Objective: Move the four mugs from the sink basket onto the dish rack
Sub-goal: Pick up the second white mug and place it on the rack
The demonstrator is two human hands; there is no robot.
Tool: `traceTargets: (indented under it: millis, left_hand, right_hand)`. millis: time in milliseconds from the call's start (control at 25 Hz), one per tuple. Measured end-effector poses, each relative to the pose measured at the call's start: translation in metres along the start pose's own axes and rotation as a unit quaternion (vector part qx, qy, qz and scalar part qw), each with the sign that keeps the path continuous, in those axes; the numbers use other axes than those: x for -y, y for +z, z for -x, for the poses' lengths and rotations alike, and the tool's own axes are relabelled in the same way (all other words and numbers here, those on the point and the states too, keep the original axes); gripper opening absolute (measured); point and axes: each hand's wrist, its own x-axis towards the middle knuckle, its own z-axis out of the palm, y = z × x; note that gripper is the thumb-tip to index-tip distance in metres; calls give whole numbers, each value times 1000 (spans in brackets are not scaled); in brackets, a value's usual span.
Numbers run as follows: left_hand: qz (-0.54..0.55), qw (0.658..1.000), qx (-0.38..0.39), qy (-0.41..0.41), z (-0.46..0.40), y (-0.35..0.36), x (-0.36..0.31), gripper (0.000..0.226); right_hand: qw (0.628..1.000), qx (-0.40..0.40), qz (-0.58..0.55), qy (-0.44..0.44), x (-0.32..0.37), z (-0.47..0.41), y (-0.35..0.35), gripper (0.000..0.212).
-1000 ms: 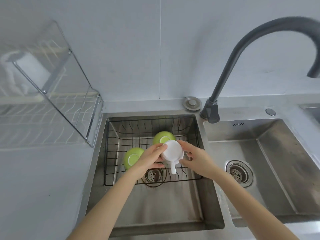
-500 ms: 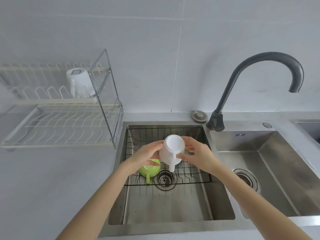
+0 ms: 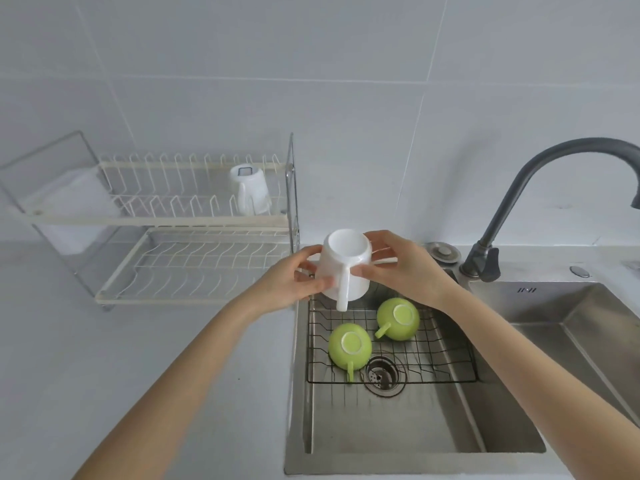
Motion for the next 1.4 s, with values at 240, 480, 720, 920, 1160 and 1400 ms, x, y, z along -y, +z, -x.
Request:
traceTargets:
  millis: [240,480,720,920,1160,1400]
  left_hand:
    - [-33,997,-16,63,21,-65,-2,47]
    - [-34,992,-46,111,30,-130,-9,25]
    - [-113,984,-69,119,30,-199,-25,56]
    - [-159,974,-111,116,19,-247,-29,39]
    - [-145,980,-113,73,-3,-289,-8,55]
    - [-152,983,-96,31,-33,-314,28,49]
  right_hand:
    - [1000,-17,-2,-20,58,-17,22,48]
    - [998,-24,10,-59,119,-43,35,44]
    - [997,-19,-4,-77,169,-81,47,42]
    - [995,-10,-3,-102,203,-124,61,46]
    - [993,11,31,-110,219,-178,89,47]
    - [994,39,55,-84,207,-223,127,50]
